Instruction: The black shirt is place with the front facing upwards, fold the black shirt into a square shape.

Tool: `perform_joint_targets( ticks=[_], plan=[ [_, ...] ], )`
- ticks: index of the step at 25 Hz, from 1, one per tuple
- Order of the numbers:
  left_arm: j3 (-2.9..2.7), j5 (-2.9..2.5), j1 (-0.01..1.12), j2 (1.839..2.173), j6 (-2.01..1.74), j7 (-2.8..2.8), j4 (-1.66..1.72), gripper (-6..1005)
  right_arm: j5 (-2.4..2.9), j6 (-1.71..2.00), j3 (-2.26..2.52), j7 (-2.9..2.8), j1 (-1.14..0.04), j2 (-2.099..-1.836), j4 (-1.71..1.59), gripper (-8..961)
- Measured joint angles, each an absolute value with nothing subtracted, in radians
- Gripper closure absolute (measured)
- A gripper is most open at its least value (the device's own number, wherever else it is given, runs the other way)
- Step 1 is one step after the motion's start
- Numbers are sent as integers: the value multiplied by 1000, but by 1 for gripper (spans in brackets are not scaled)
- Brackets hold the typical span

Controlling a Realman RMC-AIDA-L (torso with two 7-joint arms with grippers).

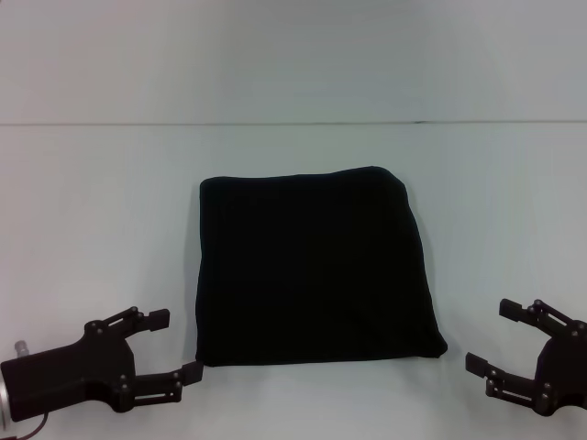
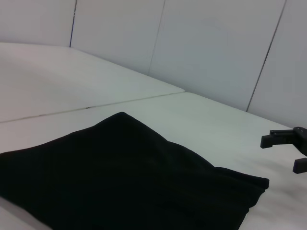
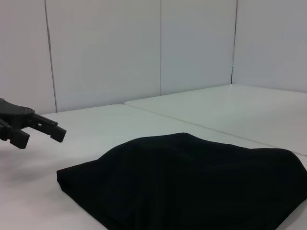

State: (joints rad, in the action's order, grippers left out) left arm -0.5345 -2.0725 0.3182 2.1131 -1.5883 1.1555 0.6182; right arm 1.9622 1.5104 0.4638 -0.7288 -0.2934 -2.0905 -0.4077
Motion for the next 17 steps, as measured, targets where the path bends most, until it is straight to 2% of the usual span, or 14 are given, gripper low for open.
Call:
perform_joint_targets(
  ticks=[17],
  plan=[
    [-531, -2072, 320, 2119, -1592, 1169, 618, 34, 1978, 1505, 454, -729, -293, -2089, -411, 29]
  ],
)
